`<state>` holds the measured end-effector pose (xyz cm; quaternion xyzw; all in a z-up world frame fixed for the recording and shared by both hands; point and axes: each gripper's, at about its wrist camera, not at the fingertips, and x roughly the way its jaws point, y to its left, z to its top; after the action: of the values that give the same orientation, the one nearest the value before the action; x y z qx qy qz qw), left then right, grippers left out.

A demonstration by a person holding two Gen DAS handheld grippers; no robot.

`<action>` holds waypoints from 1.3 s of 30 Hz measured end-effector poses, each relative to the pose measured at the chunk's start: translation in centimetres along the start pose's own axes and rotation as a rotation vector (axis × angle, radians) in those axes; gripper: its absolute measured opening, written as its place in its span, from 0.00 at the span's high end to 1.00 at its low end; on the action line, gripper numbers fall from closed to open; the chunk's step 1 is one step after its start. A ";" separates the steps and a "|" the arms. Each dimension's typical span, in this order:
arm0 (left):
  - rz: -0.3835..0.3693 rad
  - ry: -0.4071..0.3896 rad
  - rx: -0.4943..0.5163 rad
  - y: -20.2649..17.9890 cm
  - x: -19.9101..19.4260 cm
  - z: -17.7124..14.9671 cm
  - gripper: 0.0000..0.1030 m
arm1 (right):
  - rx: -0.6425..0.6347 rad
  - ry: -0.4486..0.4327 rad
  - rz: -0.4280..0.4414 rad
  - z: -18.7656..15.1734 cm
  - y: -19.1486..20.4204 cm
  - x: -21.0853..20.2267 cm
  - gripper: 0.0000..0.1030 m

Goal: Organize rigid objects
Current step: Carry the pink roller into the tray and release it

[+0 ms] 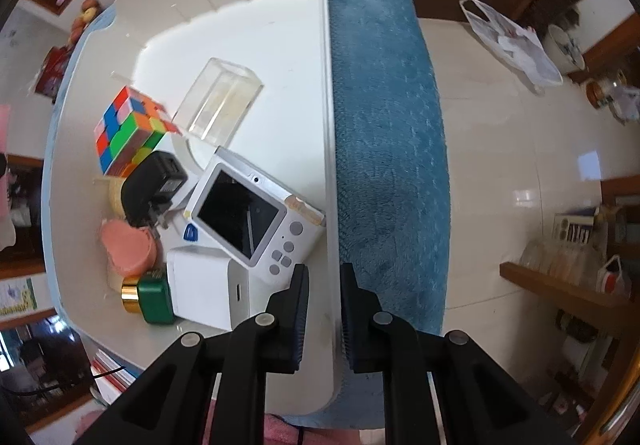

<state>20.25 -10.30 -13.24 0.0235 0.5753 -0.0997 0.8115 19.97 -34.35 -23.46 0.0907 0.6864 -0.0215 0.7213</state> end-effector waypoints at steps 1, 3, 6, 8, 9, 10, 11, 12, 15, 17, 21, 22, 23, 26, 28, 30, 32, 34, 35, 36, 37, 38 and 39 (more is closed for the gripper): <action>-0.008 0.000 0.003 -0.6 -0.1 -0.2 0.72 | -0.010 -0.003 0.005 -0.1 0.0 -0.1 0.86; -0.023 0.002 0.016 -2.0 -0.3 -0.5 0.72 | -0.026 -0.006 0.013 -0.2 -0.1 -0.1 0.87; -0.045 0.010 0.034 -3.9 -0.3 -1.2 0.72 | -0.045 -0.006 0.028 -0.1 -0.2 -0.1 0.87; -0.055 0.016 0.043 -5.0 -0.2 -1.7 0.72 | -0.056 -0.004 0.036 -0.2 -0.3 0.0 0.87; -0.061 0.020 0.050 -5.6 -0.1 -1.9 0.72 | -0.064 -0.003 0.039 -0.2 -0.3 0.0 0.87; -0.063 0.022 0.055 -6.1 0.0 -2.1 0.72 | -0.069 -0.001 0.039 -0.1 -0.3 0.0 0.87; -0.066 0.026 0.061 -6.5 0.1 -2.3 0.72 | -0.077 0.000 0.039 -0.1 -0.3 0.1 0.87; -0.071 0.030 0.066 -7.0 0.2 -2.5 0.72 | -0.086 0.001 0.038 -0.1 -0.3 0.1 0.87; -0.083 0.044 0.074 -7.9 0.4 -3.0 0.72 | -0.105 0.002 0.034 0.0 -0.2 0.1 0.87; -0.086 0.051 0.080 -8.4 0.5 -3.2 0.72 | -0.113 0.003 0.033 -0.1 -0.1 0.0 0.87; -0.088 0.066 0.087 -9.1 0.8 -3.6 0.72 | -0.118 0.008 0.036 -0.2 -0.2 0.1 0.87; -0.088 0.070 0.090 -9.3 0.8 -3.7 0.72 | -0.118 0.010 0.036 -0.2 -0.1 0.1 0.87; -0.086 0.070 0.092 -9.4 0.8 -3.7 0.72 | -0.118 0.012 0.036 -0.2 -0.1 0.1 0.87; -0.082 0.069 0.099 -9.5 0.8 -3.7 0.71 | -0.114 0.014 0.036 -0.1 -0.1 0.1 0.87; -0.078 0.066 0.104 -9.5 0.8 -3.7 0.71 | -0.110 0.016 0.036 0.0 -0.1 0.2 0.87; -0.073 0.067 0.107 -9.6 0.8 -3.8 0.71 | -0.106 0.016 0.034 0.0 -0.1 0.2 0.87; -0.069 0.068 0.106 -9.5 0.8 -3.7 0.71 | -0.101 0.016 0.033 0.0 -0.2 0.3 0.87; -0.068 0.071 0.109 -9.3 0.9 -3.6 0.66 | -0.093 0.017 0.031 0.0 -0.3 0.3 0.87; -0.065 0.070 0.106 -9.2 0.8 -3.6 0.63 | -0.089 0.018 0.030 0.0 -0.3 0.4 0.87; -0.063 0.068 0.104 -9.1 0.8 -3.6 0.60 | -0.085 0.019 0.029 0.0 -0.3 0.4 0.87; -0.061 0.068 0.104 -9.0 0.8 -3.5 0.55 | -0.081 0.019 0.027 0.0 -0.4 0.4 0.87; -0.058 0.069 0.105 -8.8 0.7 -3.5 0.50 | -0.077 0.020 0.025 0.0 -0.5 0.4 0.87; -0.054 0.070 0.107 -8.6 0.7 -3.4 0.47 | -0.073 0.020 0.022 0.0 -0.5 0.5 0.87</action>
<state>15.64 -18.29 -14.37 0.0551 0.5977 -0.1513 0.7854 19.94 -34.78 -23.98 0.0722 0.6929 0.0126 0.7173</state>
